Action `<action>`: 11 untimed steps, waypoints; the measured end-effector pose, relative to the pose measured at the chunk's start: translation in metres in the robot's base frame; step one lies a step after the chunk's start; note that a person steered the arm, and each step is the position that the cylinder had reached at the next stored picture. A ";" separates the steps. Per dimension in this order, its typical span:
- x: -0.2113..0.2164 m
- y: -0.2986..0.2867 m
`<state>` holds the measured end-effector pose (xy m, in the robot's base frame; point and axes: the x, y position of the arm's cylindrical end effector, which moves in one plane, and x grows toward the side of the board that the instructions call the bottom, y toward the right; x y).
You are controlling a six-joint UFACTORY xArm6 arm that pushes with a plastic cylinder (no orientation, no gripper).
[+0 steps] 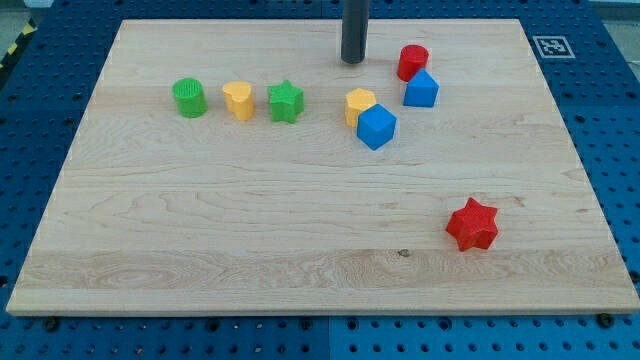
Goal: Slightly move the triangle to the bottom right of the red circle
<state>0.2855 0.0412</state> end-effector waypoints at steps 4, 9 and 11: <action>0.055 0.041; 0.120 0.072; 0.142 0.057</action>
